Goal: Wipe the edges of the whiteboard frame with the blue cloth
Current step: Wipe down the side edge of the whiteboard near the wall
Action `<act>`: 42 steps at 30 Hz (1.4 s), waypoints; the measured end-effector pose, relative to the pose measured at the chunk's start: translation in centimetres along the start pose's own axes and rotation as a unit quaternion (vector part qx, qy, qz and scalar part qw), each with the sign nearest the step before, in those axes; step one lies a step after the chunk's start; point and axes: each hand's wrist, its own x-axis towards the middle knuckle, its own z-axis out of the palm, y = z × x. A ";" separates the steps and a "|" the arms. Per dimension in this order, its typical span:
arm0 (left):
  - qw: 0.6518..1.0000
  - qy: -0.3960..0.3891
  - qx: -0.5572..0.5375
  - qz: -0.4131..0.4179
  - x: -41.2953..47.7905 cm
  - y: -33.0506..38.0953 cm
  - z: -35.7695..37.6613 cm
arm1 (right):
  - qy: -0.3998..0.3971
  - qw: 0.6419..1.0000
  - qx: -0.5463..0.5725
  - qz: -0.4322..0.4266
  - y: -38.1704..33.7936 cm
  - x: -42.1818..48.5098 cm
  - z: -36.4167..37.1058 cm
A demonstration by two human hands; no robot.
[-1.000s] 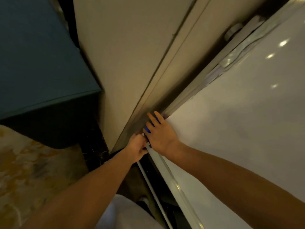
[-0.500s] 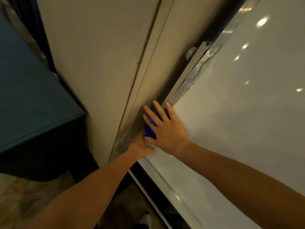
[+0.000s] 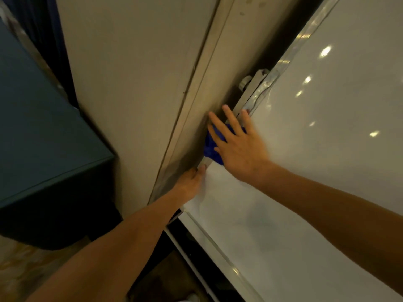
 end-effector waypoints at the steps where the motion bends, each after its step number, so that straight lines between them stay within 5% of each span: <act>1: 1.000 0.002 -0.011 0.007 -0.1 -0.1 0.1 | -0.005 1.000 0.009 -0.001 -0.5 -0.9 0.3; 5: 0.997 -0.013 -0.068 0.035 0.0 -0.4 0.2 | -0.058 0.997 0.017 -0.048 -3.6 -2.6 1.1; 11: 0.999 -0.009 -0.035 -0.014 -1.0 0.1 -0.8 | 0.018 0.998 0.032 0.048 0.7 -1.3 0.3; 16: 0.996 0.025 -0.045 0.066 -1.7 -0.3 -0.5 | -0.010 0.998 0.044 -0.035 -2.9 -1.9 0.9; 21: 0.985 0.081 -0.037 0.151 -2.4 2.8 -1.1 | 0.063 0.995 0.041 0.061 3.3 -0.9 -0.4; 27: 0.893 0.181 0.118 0.395 -4.3 13.5 -3.5 | 0.121 0.980 0.065 0.141 7.5 -0.4 -3.1; 33: 0.785 0.260 0.237 0.510 -6.5 21.4 -4.0 | 0.177 0.941 0.047 0.284 18.2 2.3 -7.0; 35: 0.747 0.278 0.297 0.526 -6.8 23.7 -3.4 | 0.197 0.940 0.069 0.270 19.0 2.7 -8.2; 38: 0.760 0.258 0.357 0.479 -6.5 25.4 -1.9 | 0.160 0.977 0.024 0.137 17.7 2.2 -7.3; 42: 0.798 0.211 0.320 0.466 -6.0 26.8 -0.9 | 0.103 0.987 -0.043 0.117 22.9 2.2 -9.1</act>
